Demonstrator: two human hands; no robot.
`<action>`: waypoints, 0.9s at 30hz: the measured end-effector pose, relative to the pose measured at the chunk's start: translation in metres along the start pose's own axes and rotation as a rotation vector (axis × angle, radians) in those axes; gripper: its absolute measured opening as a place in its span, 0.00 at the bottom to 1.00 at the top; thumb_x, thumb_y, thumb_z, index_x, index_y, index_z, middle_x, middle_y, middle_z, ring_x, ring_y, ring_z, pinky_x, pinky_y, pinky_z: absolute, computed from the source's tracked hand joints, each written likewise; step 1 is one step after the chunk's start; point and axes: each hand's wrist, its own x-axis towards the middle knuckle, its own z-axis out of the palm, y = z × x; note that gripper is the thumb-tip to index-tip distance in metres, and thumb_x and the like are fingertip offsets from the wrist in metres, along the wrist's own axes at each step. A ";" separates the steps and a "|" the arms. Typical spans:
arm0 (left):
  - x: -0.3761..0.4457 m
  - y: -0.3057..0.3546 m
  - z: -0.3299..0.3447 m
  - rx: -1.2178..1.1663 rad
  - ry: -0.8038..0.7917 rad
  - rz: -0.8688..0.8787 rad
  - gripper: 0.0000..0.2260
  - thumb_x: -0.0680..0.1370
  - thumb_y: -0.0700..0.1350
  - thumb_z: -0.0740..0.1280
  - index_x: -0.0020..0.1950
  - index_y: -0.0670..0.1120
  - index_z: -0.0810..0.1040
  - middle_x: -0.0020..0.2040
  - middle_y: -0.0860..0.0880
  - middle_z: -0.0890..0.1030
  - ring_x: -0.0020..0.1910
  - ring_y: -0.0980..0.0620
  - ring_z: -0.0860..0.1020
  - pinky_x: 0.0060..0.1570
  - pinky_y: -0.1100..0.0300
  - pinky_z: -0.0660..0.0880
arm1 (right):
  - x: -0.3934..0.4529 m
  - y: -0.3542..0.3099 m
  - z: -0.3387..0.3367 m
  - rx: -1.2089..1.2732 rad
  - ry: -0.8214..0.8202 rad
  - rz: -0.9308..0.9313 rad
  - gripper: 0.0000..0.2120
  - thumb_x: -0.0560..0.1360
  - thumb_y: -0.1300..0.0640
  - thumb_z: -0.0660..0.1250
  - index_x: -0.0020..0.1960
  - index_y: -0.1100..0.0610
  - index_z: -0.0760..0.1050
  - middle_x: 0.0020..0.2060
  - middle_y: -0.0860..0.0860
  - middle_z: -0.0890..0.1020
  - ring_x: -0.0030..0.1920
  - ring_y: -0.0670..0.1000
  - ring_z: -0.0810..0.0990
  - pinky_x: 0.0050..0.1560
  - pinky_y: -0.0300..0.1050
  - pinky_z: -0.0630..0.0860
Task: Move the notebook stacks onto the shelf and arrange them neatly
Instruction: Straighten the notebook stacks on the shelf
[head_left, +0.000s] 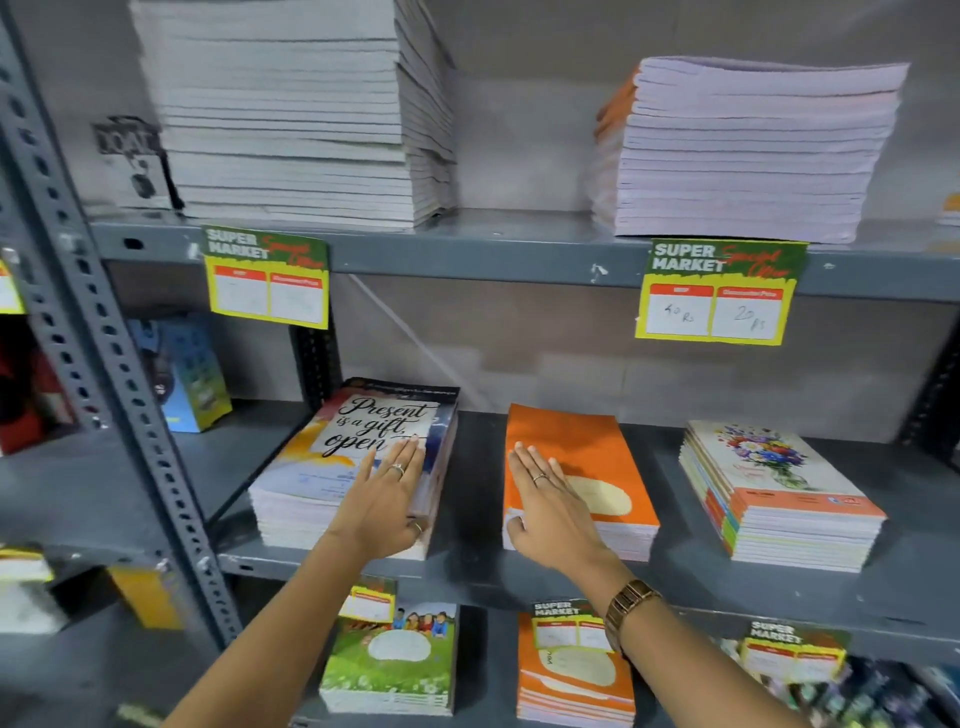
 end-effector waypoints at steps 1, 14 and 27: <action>-0.006 -0.009 0.000 0.004 -0.014 -0.021 0.37 0.77 0.55 0.57 0.76 0.42 0.41 0.79 0.45 0.43 0.78 0.48 0.42 0.76 0.49 0.41 | 0.004 -0.009 0.002 0.009 -0.008 -0.016 0.36 0.76 0.54 0.58 0.77 0.58 0.44 0.78 0.53 0.46 0.78 0.51 0.43 0.71 0.41 0.35; -0.042 -0.089 0.020 -0.105 -0.102 -0.181 0.35 0.79 0.57 0.55 0.76 0.42 0.40 0.79 0.45 0.44 0.78 0.47 0.44 0.76 0.51 0.45 | 0.033 -0.088 0.032 0.069 -0.117 -0.191 0.35 0.78 0.48 0.55 0.77 0.59 0.42 0.78 0.54 0.44 0.78 0.51 0.42 0.71 0.40 0.36; -0.037 -0.097 0.035 -0.338 0.113 -0.242 0.32 0.74 0.54 0.41 0.74 0.43 0.60 0.76 0.45 0.61 0.77 0.47 0.56 0.75 0.53 0.51 | 0.060 -0.113 0.043 0.078 -0.195 -0.155 0.24 0.83 0.54 0.49 0.77 0.56 0.50 0.78 0.51 0.52 0.78 0.49 0.49 0.76 0.43 0.45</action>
